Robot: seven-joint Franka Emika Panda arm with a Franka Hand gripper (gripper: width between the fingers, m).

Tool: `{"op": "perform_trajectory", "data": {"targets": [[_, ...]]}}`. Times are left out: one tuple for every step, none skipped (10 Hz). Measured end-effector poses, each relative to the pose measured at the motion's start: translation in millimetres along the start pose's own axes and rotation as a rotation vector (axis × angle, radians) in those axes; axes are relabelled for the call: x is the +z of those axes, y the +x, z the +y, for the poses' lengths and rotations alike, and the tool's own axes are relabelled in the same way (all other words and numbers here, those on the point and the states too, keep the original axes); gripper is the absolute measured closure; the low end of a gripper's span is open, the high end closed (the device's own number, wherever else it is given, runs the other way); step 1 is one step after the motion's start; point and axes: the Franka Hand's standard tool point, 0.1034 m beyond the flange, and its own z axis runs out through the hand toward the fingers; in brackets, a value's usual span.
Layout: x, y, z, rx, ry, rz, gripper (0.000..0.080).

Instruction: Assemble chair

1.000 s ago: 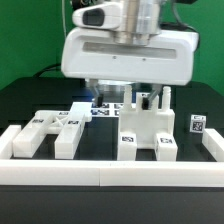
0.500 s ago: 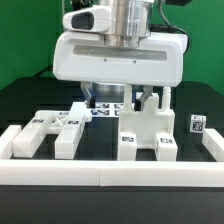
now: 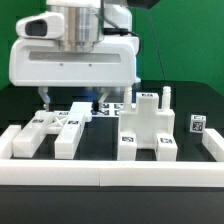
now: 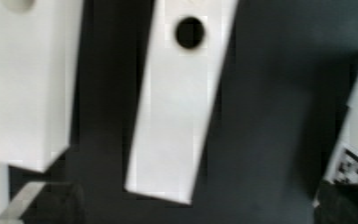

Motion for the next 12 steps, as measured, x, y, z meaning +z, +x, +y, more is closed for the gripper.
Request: {"op": "perform_trajectory", "data": {"targets": [[4.8,-2.1,2.1,0.004,0.000,-0.008,0.0151],[4.9,-1.9,1.3,0.002,0.000,-0.008,0.0151],[5.2,-2.1,1.4,0.003,0.000,-0.009,0.0151],[5.9,-2.7,1.7,0.003,0.001,-0.010,0.0151],[11.3,-6.2,6.3,0.000,0.001,-0.020,0.0151],[16.0,-5.3,9.3,0.012,-0.001,-0.026,0.0151],[19.2,-1.2,10.3,0.017,-0.004,-0.028,0.0151],[23.0,1.1,10.9,0.015,-0.006,-0.031,0.0151],[27.9,1.5,10.6,0.013,-0.007,-0.036,0.0151],[32.2,1.1,11.1,0.012,-0.008,-0.042,0.0151],[35.3,0.3,10.9,0.010,-0.009,-0.046,0.0151],[36.9,-0.4,10.7,0.009,-0.009,-0.048,0.0151]]}}
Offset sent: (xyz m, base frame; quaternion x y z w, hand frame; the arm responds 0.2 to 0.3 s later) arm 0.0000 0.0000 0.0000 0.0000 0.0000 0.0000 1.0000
